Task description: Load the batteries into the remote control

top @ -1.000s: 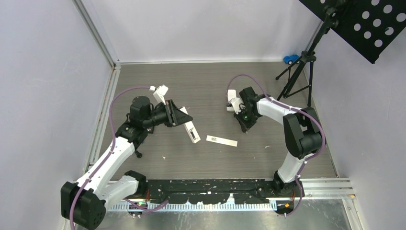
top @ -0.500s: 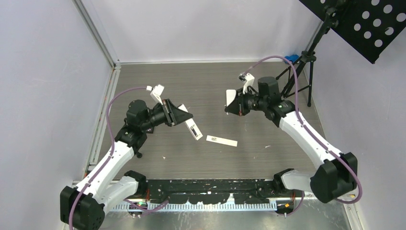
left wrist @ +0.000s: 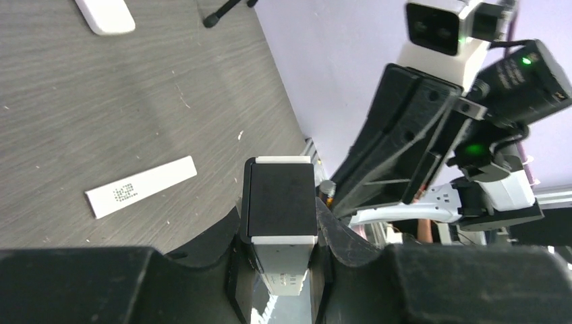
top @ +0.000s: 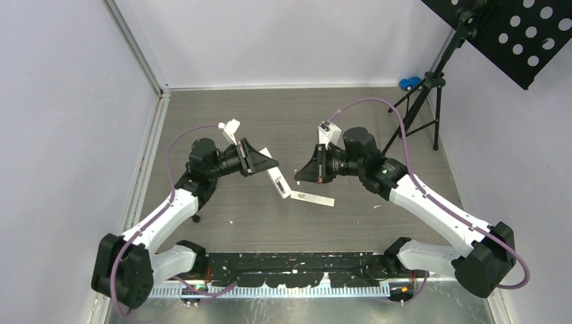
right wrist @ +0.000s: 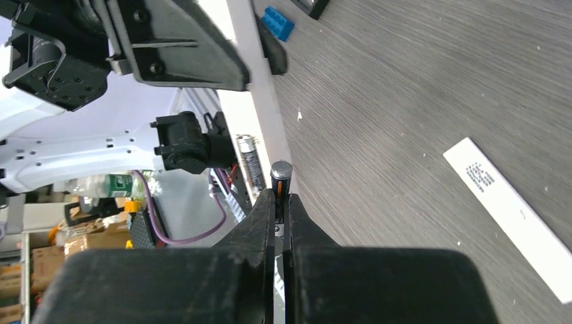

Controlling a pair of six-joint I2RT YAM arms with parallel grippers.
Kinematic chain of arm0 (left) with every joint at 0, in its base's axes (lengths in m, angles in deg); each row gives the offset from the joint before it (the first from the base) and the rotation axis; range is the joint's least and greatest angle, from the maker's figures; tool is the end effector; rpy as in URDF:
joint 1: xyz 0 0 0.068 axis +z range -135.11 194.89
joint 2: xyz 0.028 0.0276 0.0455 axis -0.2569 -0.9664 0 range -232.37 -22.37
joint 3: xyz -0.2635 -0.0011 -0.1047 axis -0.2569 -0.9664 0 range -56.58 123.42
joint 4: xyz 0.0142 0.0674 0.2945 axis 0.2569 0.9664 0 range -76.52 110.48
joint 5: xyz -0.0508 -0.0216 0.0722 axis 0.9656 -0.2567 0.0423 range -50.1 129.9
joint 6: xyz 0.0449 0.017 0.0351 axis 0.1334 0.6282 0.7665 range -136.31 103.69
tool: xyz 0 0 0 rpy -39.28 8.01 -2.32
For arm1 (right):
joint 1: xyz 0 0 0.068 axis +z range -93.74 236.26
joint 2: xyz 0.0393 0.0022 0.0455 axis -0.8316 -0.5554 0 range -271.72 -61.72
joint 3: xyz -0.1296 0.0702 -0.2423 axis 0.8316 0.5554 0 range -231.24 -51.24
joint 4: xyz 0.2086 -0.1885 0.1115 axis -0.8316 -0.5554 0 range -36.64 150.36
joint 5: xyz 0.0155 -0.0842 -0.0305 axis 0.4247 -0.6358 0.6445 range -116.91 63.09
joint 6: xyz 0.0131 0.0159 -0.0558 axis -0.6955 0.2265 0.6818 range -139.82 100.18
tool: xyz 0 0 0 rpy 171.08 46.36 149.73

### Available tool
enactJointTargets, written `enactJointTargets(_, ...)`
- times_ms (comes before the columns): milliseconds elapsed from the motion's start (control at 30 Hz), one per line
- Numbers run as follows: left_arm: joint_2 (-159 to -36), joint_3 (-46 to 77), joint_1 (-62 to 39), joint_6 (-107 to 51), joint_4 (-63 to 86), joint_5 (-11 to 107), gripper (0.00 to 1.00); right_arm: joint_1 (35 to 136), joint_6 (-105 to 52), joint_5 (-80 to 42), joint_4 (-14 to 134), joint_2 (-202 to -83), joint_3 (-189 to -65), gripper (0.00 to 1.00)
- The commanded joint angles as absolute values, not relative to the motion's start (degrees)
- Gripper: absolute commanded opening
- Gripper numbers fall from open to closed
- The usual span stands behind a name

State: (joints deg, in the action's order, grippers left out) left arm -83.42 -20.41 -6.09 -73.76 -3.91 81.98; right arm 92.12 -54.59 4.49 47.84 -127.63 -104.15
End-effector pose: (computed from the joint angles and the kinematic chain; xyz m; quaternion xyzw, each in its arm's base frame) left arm 0.2501 -0.1272 0.2734 0.0053 0.7405 -0.5982 0.3062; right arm 0.2318 0.1956 0.3104 -0.1522 0.8128 0.4837 0.2869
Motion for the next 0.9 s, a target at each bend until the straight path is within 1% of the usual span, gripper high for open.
enactJointTargets(0, -86.6, -22.2, -5.9, -79.4, -15.5, 87.7, 0.0, 97.1, -53.3, -6.9, 37.5, -124.5, -109.4, 0.01)
enactJointTargets(133, -88.6, -23.6, -6.0, -83.1, -21.0, 90.1, 0.0, 102.4, -50.5, -12.7, 26.4, -124.9, -114.1, 0.03)
enactJointTargets(267, -89.3, -24.9, -6.3, -83.1, -22.4, 90.7, 0.0, 104.5, -50.7, -15.2, 22.1, -125.4, -115.5, 0.04)
enactJointTargets(333, -89.8, -25.7, -6.6, -83.0, -23.7, 91.7, 0.0, 105.3, -50.7, -15.3, 21.1, -125.8, -115.7, 0.04)
enactJointTargets(467, -91.0, -27.5, -7.5, -82.8, -26.7, 93.4, 0.0, 107.6, -50.6, -15.8, 21.3, -126.0, -115.6, 0.08)
enactJointTargets(633, -91.5, -29.2, -8.7, -82.6, -28.1, 93.3, 0.0, 109.1, -51.7, -16.3, 21.7, -127.0, -117.7, 0.08)
enactJointTargets(867, -91.9, -30.0, -9.0, -84.3, -28.1, 91.0, 0.0, 113.8, -52.1, -19.6, 19.3, -133.1, -122.0, 0.08)
